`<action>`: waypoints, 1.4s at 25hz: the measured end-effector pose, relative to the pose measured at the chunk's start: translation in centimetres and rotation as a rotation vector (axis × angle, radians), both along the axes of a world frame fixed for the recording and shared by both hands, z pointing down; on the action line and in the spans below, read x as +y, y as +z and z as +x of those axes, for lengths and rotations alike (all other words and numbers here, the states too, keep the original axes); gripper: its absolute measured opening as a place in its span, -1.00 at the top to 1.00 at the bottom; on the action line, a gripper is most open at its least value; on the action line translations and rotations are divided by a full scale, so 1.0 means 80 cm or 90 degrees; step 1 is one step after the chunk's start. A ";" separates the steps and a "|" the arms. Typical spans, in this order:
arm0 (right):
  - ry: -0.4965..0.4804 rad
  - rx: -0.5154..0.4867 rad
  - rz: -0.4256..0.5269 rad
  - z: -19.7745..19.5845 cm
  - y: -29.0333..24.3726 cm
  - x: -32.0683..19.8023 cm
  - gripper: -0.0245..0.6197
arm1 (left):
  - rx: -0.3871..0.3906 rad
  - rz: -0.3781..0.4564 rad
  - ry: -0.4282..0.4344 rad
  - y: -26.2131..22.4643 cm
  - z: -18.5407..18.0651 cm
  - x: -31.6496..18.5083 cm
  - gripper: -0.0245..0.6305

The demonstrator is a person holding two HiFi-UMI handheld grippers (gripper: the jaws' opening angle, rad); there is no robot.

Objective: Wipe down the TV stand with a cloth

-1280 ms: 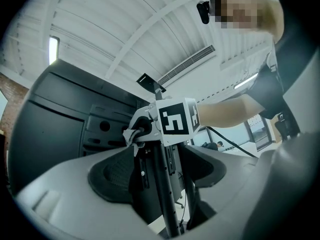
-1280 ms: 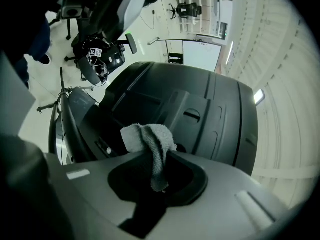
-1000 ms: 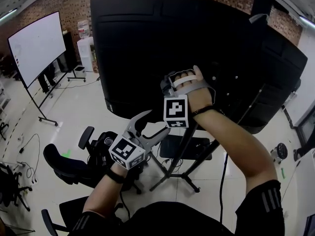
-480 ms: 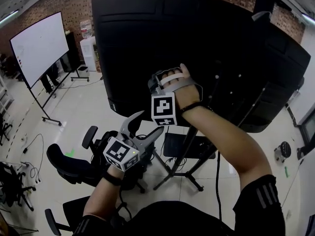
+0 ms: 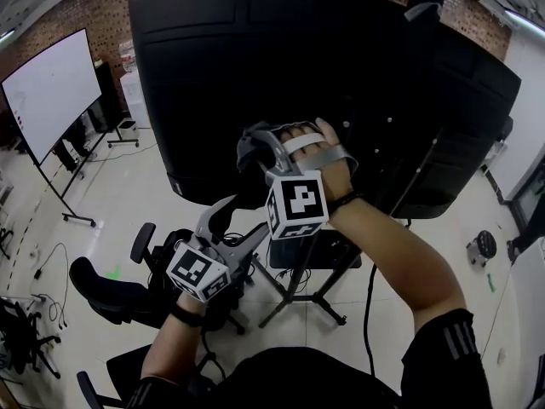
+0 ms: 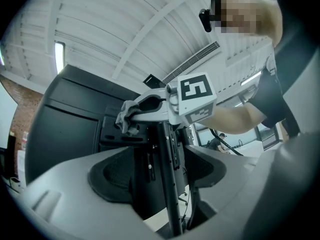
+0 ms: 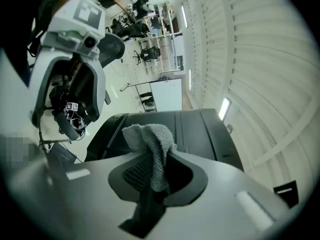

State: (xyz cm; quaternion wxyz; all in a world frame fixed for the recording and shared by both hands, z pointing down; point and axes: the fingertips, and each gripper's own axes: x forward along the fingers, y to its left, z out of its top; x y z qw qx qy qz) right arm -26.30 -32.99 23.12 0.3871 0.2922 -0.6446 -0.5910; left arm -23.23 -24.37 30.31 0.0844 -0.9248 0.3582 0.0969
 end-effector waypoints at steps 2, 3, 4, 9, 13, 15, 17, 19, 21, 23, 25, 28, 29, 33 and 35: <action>-0.017 -0.045 -0.004 0.020 -0.018 0.022 0.75 | 0.007 -0.003 0.009 -0.003 0.012 0.005 -0.11; -0.022 -0.069 -0.013 0.033 -0.025 0.030 0.75 | 0.010 -0.003 0.015 -0.005 0.019 0.006 -0.11; -0.024 -0.092 -0.027 0.046 -0.031 0.037 0.75 | 0.012 -0.001 0.022 -0.006 0.026 0.008 -0.11; -0.014 -0.181 -0.099 0.126 -0.040 0.043 0.75 | 0.019 0.006 0.046 -0.010 0.058 0.012 -0.11; 0.011 -0.261 -0.130 0.188 -0.059 0.030 0.74 | 0.010 0.022 0.052 -0.031 0.079 0.007 -0.11; 0.014 -0.302 -0.150 0.211 -0.068 0.025 0.75 | 0.005 0.039 0.057 -0.045 0.089 0.005 -0.11; 0.012 -0.341 -0.168 0.227 -0.079 0.021 0.75 | 0.004 0.054 0.063 -0.061 0.099 0.005 -0.11; 0.015 -0.384 -0.187 0.242 -0.091 0.013 0.74 | 0.007 0.066 0.067 -0.074 0.107 0.006 -0.11; 0.017 -0.426 -0.211 0.254 -0.103 0.002 0.74 | 0.009 0.073 0.067 -0.082 0.115 0.005 -0.11; 0.013 -0.462 -0.231 0.263 -0.114 -0.012 0.74 | 0.010 0.078 0.066 -0.088 0.124 0.004 -0.11; 0.010 -0.489 -0.249 0.267 -0.120 -0.026 0.74 | 0.009 0.083 0.066 -0.095 0.130 0.001 -0.11; 0.000 -0.512 -0.269 0.264 -0.119 -0.037 0.75 | 0.000 0.091 0.062 -0.101 0.135 -0.002 -0.11; -0.005 -0.518 -0.270 0.264 -0.118 -0.037 0.75 | -0.002 0.090 0.059 -0.101 0.136 -0.003 -0.11; -0.008 -0.520 -0.278 0.264 -0.101 -0.036 0.75 | -0.002 0.072 0.054 -0.087 0.134 -0.005 -0.11; -0.005 -0.516 -0.288 0.263 -0.087 -0.036 0.75 | -0.002 0.061 0.054 -0.077 0.135 -0.007 -0.11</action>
